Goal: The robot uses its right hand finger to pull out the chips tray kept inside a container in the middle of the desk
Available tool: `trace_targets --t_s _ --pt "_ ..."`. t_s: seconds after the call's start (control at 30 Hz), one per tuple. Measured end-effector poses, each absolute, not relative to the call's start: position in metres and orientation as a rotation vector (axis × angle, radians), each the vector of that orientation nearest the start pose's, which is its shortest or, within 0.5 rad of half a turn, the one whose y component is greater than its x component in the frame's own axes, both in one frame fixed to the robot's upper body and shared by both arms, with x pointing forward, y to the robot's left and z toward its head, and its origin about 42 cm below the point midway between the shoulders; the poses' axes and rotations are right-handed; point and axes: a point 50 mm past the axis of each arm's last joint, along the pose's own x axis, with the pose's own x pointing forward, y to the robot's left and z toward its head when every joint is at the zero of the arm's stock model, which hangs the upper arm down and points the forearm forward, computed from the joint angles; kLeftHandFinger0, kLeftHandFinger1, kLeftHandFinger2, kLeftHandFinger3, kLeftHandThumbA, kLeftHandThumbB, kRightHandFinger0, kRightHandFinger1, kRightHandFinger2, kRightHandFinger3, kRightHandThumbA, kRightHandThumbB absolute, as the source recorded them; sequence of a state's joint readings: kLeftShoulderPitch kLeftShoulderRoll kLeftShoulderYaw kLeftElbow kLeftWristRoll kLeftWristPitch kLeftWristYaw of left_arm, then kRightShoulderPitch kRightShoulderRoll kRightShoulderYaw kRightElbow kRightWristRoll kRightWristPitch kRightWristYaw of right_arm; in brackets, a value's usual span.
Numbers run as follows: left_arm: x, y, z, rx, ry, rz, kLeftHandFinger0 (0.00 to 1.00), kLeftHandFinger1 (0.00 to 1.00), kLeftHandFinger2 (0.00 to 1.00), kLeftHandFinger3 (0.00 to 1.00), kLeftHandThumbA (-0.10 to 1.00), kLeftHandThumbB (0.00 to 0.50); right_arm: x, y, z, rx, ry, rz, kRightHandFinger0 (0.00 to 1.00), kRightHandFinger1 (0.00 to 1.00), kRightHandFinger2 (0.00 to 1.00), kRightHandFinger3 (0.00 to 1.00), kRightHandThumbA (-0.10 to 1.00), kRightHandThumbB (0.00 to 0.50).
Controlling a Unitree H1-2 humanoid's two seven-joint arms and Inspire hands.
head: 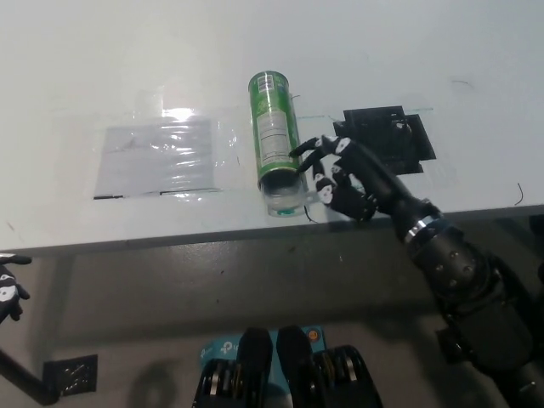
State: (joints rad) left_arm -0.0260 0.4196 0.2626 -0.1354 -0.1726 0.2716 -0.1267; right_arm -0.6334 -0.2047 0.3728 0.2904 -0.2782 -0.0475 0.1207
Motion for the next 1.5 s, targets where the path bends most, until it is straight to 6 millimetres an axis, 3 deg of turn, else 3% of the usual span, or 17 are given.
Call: trace_targets --t_s 0.2,0.4,0.7,1.0,1.1,1.2,1.5 --pt "0.283 0.396 0.176 0.226 0.053 0.107 0.26 0.21 0.27 0.5 0.08 0.0 0.45 -0.121 0.215 -0.677 -0.376 0.532 0.0 0.0 0.55 0.64 -0.1 0.208" --pt "0.283 0.396 0.176 0.228 0.056 0.107 0.26 0.22 0.27 0.51 0.09 0.0 0.453 -0.116 0.211 -0.691 -0.392 0.549 0.0 0.0 0.51 0.58 -0.1 0.219" --pt "0.284 0.4 0.18 0.237 0.053 0.105 0.24 0.22 0.28 0.5 0.09 0.0 0.456 -0.12 0.191 -0.751 -0.373 0.564 0.0 0.0 0.54 0.6 -0.1 0.206" --pt "0.284 0.402 0.184 0.244 0.045 0.099 0.25 0.23 0.3 0.51 0.1 0.0 0.458 -0.124 0.185 -0.816 -0.412 0.553 0.0 0.0 0.52 0.59 -0.1 0.217" --pt "0.284 0.402 0.185 0.244 0.045 0.096 0.24 0.22 0.27 0.5 0.11 0.0 0.458 -0.124 0.184 -0.83 -0.422 0.546 0.0 0.0 0.56 0.62 -0.1 0.206" --pt "0.284 0.402 0.185 0.245 0.046 0.095 0.24 0.22 0.28 0.5 0.12 0.0 0.46 -0.124 0.182 -0.841 -0.427 0.541 0.0 0.0 0.52 0.58 -0.1 0.223" --pt "0.284 0.402 0.185 0.246 0.046 0.095 0.26 0.23 0.28 0.5 0.15 0.0 0.462 -0.116 0.178 -0.839 -0.437 0.539 0.0 0.0 0.55 0.6 -0.1 0.194"
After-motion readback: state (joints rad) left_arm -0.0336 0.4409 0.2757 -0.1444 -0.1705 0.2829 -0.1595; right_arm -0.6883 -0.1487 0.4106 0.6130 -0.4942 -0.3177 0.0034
